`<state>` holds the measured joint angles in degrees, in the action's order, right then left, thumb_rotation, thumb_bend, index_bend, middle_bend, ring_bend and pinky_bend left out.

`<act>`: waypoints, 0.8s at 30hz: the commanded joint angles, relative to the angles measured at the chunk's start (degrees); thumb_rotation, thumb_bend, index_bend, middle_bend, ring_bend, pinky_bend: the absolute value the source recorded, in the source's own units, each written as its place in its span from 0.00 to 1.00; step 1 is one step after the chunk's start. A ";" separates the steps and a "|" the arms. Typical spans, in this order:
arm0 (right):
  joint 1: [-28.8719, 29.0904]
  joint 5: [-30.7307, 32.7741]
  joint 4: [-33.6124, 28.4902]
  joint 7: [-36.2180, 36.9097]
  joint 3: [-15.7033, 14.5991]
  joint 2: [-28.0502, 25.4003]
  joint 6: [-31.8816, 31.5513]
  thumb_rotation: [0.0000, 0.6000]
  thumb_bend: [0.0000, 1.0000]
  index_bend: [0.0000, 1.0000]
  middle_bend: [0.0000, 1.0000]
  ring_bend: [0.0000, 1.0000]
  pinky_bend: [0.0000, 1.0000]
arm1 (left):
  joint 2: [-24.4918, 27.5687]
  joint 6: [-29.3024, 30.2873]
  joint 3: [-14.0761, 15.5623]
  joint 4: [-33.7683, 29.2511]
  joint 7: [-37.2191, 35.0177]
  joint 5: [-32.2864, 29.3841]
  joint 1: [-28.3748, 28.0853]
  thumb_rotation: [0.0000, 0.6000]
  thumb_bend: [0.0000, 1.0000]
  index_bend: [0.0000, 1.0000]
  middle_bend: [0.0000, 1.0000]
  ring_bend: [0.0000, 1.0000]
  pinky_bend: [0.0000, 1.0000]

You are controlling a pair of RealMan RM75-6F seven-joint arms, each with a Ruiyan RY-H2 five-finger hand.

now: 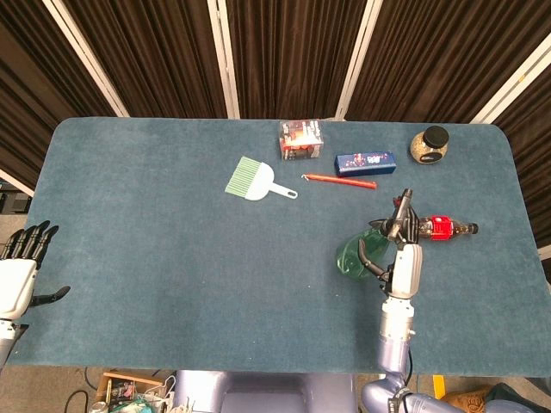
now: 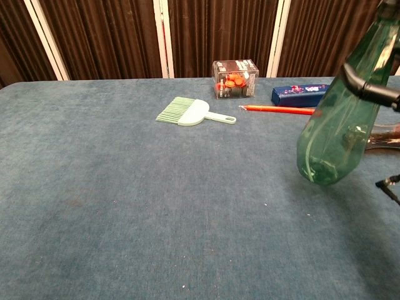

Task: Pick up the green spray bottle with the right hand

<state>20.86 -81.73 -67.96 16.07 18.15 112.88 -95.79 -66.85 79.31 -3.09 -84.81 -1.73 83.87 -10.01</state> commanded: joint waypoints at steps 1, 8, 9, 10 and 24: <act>-0.23 -0.55 3.19 0.82 -1.15 1.70 -0.04 1.00 0.67 0.82 0.08 0.00 0.04 | 0.02 -0.16 0.04 -0.06 -0.04 -0.03 -0.07 1.00 0.04 0.00 0.00 0.00 0.00; -0.45 -1.27 9.28 2.97 -1.68 4.61 -1.16 1.00 0.67 0.81 0.07 0.00 0.04 | 0.12 -0.29 -0.02 -0.07 -0.16 -0.36 -0.08 1.00 0.04 0.00 0.00 0.00 0.00; -0.52 -1.21 9.87 3.37 -1.69 4.89 -1.16 1.00 0.67 0.81 0.07 0.00 0.04 | 0.13 -0.33 -0.02 -0.04 -0.20 -0.38 -0.09 1.00 0.04 0.00 0.00 0.00 0.00; -0.63 -1.10 10.43 3.71 -1.69 5.16 -1.14 1.00 0.67 0.81 0.07 0.00 0.04 | 0.14 -0.40 0.00 -0.03 -0.22 -0.40 -0.11 1.00 0.04 0.00 0.00 0.00 0.00; -1.88 -1.30 12.61 4.02 -3.31 4.68 0.42 1.00 0.45 0.12 0.00 0.00 0.02 | -0.27 0.24 0.02 0.12 0.44 -0.08 -0.05 1.00 0.04 0.00 0.00 0.00 0.00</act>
<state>19.13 -82.93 -55.12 20.42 15.19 118.00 -95.81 -67.11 79.58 -3.07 -84.71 -1.27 83.79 -10.05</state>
